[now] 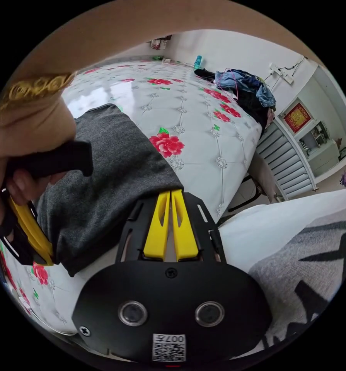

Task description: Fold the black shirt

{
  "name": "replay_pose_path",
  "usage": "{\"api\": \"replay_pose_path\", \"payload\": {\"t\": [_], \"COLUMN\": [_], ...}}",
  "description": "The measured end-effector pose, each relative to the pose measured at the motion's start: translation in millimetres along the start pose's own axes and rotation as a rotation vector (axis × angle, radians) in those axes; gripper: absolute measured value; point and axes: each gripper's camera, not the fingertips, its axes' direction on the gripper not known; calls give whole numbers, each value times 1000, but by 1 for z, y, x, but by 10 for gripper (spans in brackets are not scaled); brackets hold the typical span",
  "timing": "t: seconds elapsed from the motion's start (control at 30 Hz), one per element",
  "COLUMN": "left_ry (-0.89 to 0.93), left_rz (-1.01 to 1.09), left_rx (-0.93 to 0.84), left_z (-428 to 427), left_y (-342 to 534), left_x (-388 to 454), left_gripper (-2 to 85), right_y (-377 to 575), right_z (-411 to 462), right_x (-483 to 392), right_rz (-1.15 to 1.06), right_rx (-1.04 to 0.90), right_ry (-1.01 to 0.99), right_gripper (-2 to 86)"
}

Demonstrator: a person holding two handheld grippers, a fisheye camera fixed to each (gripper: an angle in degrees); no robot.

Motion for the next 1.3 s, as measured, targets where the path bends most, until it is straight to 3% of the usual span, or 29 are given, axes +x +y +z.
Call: {"api": "replay_pose_path", "payload": {"t": [0.13,0.3,0.47,0.57,0.67,0.83,1.2,1.3], "left_ry": [65,116,365,403,347,510,573,710], "left_rz": [29,-87,-545,-668,-689,-682,-590,-619], "left_rx": [-10,46,305,404,318,166,-194,-224], "left_z": [2,-30,-79,-91,-85,-37,58,87], "left_y": [17,67,165,206,209,183,137,140], "left_x": [-21,-74,-210,-271,-317,-384,-442,-446], "left_gripper": [-9,-8,22,60,81,123,168,157], "right_y": [12,84,246,327,368,379,366,358], "right_z": [-17,-77,-112,-94,-65,-24,-16,-19], "right_x": [-2,-21,11,34,50,71,87,89], "right_rz": [-33,-76,214,418,536,611,556,552], "right_rx": [81,413,772,883,917,880,854,845], "right_ry": [-71,-85,-143,-192,-284,-441,-613,-622], "right_gripper": [54,89,112,119,123,123,82,55]}}
